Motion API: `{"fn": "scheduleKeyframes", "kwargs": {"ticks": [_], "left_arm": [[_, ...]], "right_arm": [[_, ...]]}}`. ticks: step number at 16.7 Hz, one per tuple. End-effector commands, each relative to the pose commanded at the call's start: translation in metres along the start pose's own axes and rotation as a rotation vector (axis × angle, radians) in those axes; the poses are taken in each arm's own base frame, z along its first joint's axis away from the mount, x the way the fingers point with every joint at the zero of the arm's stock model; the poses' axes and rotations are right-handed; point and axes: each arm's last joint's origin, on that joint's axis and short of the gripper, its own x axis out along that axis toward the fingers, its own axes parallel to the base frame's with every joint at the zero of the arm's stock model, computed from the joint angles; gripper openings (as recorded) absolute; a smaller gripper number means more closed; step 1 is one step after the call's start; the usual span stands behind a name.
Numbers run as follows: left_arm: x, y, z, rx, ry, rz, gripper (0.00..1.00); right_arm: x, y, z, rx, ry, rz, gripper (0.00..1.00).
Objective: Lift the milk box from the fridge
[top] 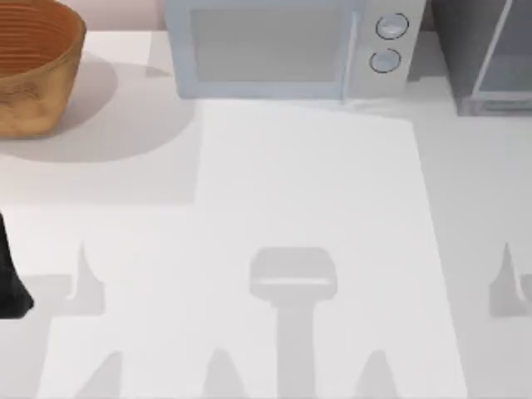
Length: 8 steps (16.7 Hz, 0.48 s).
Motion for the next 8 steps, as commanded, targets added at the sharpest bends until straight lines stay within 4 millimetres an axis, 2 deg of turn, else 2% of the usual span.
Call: {"fn": "scheduleKeyframes", "kwargs": {"ticks": [4, 8], "left_arm": [[0.0, 0.0, 0.0, 0.0, 0.0, 0.0, 1.0], [0.0, 0.0, 0.0, 0.0, 0.0, 0.0, 1.0]], "right_arm": [[0.002, -0.001, 0.002, 0.0, -0.006, 0.002, 1.0], [0.013, -0.006, 0.014, -0.004, -0.035, 0.003, 1.0]]}}
